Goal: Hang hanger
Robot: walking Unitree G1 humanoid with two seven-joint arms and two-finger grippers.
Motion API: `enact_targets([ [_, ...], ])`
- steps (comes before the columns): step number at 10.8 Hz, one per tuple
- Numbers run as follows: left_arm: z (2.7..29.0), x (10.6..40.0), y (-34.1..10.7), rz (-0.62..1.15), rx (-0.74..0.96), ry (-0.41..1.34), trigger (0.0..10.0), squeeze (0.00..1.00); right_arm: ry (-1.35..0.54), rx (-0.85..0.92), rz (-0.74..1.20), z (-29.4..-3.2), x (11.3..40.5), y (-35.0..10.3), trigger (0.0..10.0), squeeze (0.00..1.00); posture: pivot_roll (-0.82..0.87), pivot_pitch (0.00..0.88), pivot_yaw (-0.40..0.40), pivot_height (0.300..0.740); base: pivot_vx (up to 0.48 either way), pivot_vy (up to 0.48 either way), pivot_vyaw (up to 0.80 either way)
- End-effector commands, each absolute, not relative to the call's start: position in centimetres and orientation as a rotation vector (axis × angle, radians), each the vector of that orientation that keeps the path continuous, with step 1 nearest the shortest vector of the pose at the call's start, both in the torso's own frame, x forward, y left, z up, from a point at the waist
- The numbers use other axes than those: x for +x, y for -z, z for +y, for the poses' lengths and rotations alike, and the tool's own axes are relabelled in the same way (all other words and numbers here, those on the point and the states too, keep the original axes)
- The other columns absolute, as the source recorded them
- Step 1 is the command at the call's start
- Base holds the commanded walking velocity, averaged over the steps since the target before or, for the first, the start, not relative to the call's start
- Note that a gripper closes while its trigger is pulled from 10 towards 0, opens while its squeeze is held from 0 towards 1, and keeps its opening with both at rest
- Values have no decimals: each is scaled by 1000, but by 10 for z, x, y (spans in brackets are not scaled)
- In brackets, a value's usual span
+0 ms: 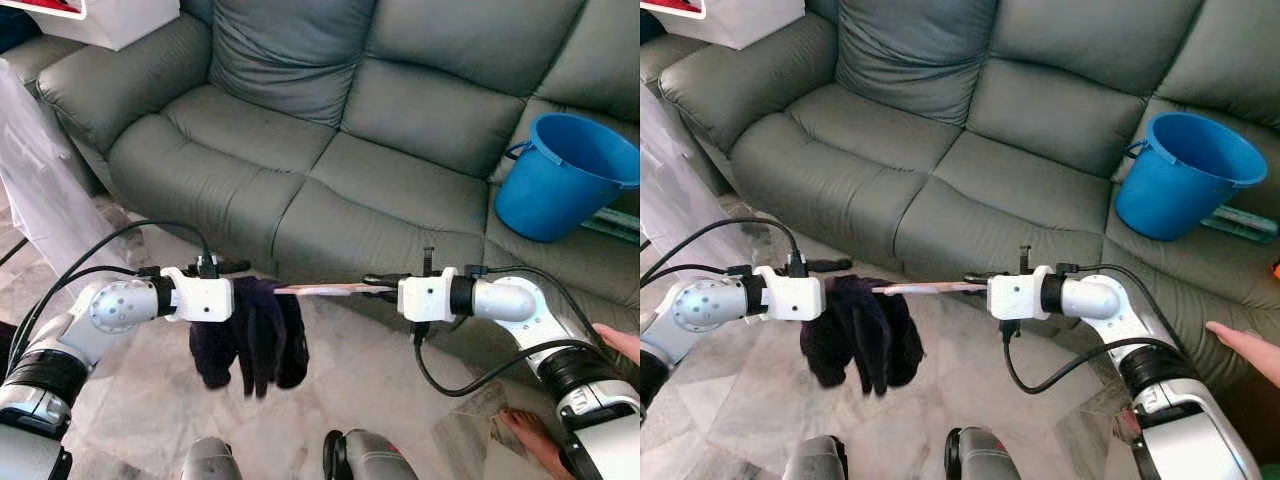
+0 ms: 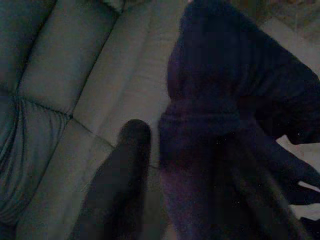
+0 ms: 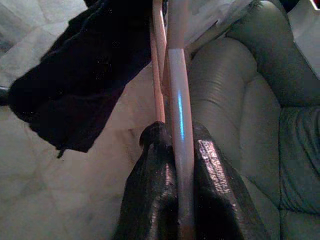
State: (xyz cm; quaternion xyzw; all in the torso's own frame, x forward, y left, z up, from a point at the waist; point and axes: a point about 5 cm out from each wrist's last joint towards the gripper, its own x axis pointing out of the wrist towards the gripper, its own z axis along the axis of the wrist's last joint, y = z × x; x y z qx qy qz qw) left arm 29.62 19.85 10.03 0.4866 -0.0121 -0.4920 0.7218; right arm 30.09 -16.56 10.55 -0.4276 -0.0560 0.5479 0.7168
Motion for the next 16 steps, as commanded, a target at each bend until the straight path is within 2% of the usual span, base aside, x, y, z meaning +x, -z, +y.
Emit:
enact_targets([
  [1, 195, 296, -100, -38, 1070, 1110, 0, 0, -1214, -959, -171, -161, 304, -111, 10000, 0, -57, 116, -84, 740, 0, 0, 0],
  [11, 197, 288, -90, 39, 1001, 1183, 0, 0, -1197, -958, -190, -156, 304, -108, 10000, 0, -56, 123, -87, 740, 0, 0, 0],
  [12, 200, 288, -89, 54, 1006, 1179, 0, 0, -1206, -949, -179, -157, 304, -108, 10000, 455, -56, 123, -87, 740, 0, 0, 0],
  [13, 202, 288, -89, 60, 1008, 1170, 0, 0, -1216, -918, -150, -158, 304, -107, 10000, 1000, -56, 123, -87, 740, 0, 0, 0],
  [16, 209, 290, -87, 107, 946, 1118, 0, 0, -1222, -765, -51, -167, 314, -128, 10000, 1000, -57, 118, -81, 740, 0, 0, 0],
])
